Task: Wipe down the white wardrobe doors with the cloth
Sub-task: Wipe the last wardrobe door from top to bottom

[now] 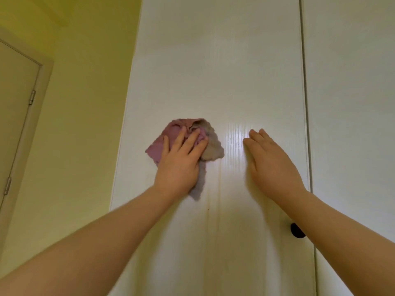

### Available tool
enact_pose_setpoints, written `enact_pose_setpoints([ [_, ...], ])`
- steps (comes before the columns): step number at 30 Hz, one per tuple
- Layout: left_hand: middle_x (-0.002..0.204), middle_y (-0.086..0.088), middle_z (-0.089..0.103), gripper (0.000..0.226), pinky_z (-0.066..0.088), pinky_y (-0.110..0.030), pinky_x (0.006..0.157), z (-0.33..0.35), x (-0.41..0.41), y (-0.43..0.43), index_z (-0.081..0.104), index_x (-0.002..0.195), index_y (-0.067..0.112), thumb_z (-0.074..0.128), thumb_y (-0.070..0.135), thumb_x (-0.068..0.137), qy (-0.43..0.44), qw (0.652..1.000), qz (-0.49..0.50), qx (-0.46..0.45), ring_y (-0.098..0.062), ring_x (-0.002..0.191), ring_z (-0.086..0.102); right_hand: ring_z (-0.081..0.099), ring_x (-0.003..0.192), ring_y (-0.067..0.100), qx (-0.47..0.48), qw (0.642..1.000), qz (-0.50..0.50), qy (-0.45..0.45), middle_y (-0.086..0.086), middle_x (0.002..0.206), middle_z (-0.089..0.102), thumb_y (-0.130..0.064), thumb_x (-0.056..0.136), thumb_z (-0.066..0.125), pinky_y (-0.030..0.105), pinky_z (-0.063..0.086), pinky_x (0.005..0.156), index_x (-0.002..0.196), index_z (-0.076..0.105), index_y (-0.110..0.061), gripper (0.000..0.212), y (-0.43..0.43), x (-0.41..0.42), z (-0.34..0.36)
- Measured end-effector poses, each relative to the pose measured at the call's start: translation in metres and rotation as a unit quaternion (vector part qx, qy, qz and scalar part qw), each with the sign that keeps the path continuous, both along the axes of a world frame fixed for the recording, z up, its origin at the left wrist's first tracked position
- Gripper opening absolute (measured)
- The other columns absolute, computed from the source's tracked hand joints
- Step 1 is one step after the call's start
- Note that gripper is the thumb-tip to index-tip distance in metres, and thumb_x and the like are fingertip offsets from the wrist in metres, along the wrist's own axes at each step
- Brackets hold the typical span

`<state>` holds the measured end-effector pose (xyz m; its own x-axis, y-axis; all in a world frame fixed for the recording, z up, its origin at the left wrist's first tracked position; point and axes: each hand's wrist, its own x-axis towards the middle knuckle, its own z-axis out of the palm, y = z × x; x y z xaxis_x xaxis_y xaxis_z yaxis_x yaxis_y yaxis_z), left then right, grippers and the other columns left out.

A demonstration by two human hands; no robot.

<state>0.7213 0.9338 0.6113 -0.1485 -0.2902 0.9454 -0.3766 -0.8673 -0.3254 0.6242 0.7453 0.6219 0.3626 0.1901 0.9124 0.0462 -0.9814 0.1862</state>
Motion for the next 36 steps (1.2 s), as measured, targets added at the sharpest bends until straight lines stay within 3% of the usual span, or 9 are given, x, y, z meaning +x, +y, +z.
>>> enact_pose_setpoints([
  [2, 0.126, -0.015, 0.061, 0.049, 0.037, -0.073, 0.085, -0.022, -0.005, -0.030, 0.064, 0.119, 0.008, 0.041, 0.023, 0.078, 0.015, 0.999, -0.016, -0.025, -0.045, 0.116, 0.054, 0.031, 0.136, 0.034, 0.011, 0.999, 0.012, -0.034, 0.018, 0.141, 0.042, 0.000, 0.089, 0.031, 0.032, 0.018, 0.108, 0.130, 0.048, 0.001, 0.044, -0.005, 0.001, -0.002],
  [5, 0.131, -0.011, 0.058, 0.049, 0.031, -0.071, 0.094, -0.061, -0.002, -0.031, 0.047, 0.129, 0.016, 0.043, 0.021, 0.081, -0.050, 0.987, -0.041, 0.146, -0.038, 0.126, 0.042, 0.056, 0.111, 0.041, -0.034, 0.994, 0.017, -0.105, 0.020, 0.116, 0.063, -0.007, 0.078, 0.032, 0.047, 0.042, 0.094, 0.111, 0.063, 0.002, 0.046, -0.013, -0.002, -0.009],
  [7, 0.128, -0.009, 0.060, 0.046, 0.033, -0.068, 0.094, -0.051, 0.003, -0.012, 0.046, 0.127, 0.020, 0.043, 0.020, 0.081, -0.086, 0.972, -0.024, 0.215, -0.035, 0.125, 0.045, 0.063, 0.088, 0.037, -0.046, 0.990, 0.008, -0.135, 0.014, 0.097, 0.067, -0.009, 0.075, 0.034, 0.041, 0.050, 0.077, 0.099, 0.067, -0.003, 0.041, -0.015, -0.011, -0.013],
  [10, 0.126, -0.011, 0.061, 0.047, 0.040, -0.068, 0.089, -0.020, -0.001, -0.015, 0.059, 0.125, 0.016, 0.041, 0.022, 0.083, -0.048, 0.995, 0.004, 0.091, -0.039, 0.117, 0.056, 0.052, 0.062, 0.030, 0.019, 0.991, -0.019, -0.127, 0.010, 0.073, 0.058, -0.002, 0.074, 0.047, 0.032, 0.038, 0.058, 0.086, 0.064, -0.004, 0.021, -0.020, -0.025, -0.018],
  [13, 0.131, -0.012, 0.058, 0.047, 0.036, -0.072, 0.091, -0.037, -0.013, -0.051, 0.061, 0.124, 0.011, 0.042, 0.024, 0.083, 0.014, 0.999, -0.028, -0.029, -0.041, 0.121, 0.052, 0.050, 0.066, 0.025, 0.068, 0.995, -0.073, -0.015, 0.007, 0.077, 0.056, -0.009, 0.088, 0.043, 0.034, 0.036, 0.058, 0.093, 0.051, -0.008, 0.010, -0.028, -0.035, -0.025],
  [19, 0.134, -0.004, 0.056, 0.043, 0.030, -0.069, 0.098, -0.079, -0.009, -0.037, 0.055, 0.129, 0.026, 0.045, 0.033, 0.088, -0.071, 0.973, -0.027, 0.217, -0.029, 0.129, 0.039, 0.056, 0.061, 0.023, 0.101, 0.991, -0.049, 0.067, 0.001, 0.068, 0.056, -0.024, 0.094, 0.036, 0.031, 0.038, 0.058, 0.089, 0.037, -0.014, 0.011, -0.048, -0.053, -0.055],
  [24, 0.137, -0.009, 0.053, 0.045, 0.029, -0.072, 0.097, -0.075, -0.024, -0.079, 0.044, 0.133, 0.022, 0.039, 0.034, 0.090, 0.016, 0.999, -0.045, -0.024, -0.034, 0.129, 0.042, 0.038, 0.052, 0.009, 0.003, 0.986, -0.065, 0.151, -0.008, 0.063, 0.046, -0.037, 0.093, 0.036, 0.024, 0.030, 0.077, 0.066, 0.026, -0.027, 0.031, -0.060, -0.059, -0.068],
  [30, 0.138, -0.004, 0.053, 0.044, 0.029, -0.072, 0.097, -0.097, -0.020, -0.069, 0.044, 0.133, 0.028, 0.041, 0.039, 0.091, -0.044, 0.978, -0.034, 0.203, -0.031, 0.132, 0.037, 0.046, 0.058, 0.013, 0.033, 0.982, -0.089, 0.165, -0.009, 0.060, 0.046, -0.056, 0.091, 0.038, 0.024, 0.029, 0.072, 0.080, 0.038, -0.022, 0.036, -0.069, -0.067, -0.069],
  [36, 0.140, -0.010, 0.050, 0.049, 0.027, -0.075, 0.094, -0.048, -0.033, -0.098, 0.052, 0.135, 0.021, 0.034, 0.036, 0.092, 0.022, 1.000, -0.023, -0.002, -0.037, 0.129, 0.044, 0.050, 0.066, 0.012, 0.118, 0.972, -0.028, 0.203, -0.008, 0.067, 0.053, -0.052, 0.087, 0.049, 0.025, 0.033, 0.071, 0.073, 0.041, -0.024, 0.033, -0.074, -0.064, -0.066],
])
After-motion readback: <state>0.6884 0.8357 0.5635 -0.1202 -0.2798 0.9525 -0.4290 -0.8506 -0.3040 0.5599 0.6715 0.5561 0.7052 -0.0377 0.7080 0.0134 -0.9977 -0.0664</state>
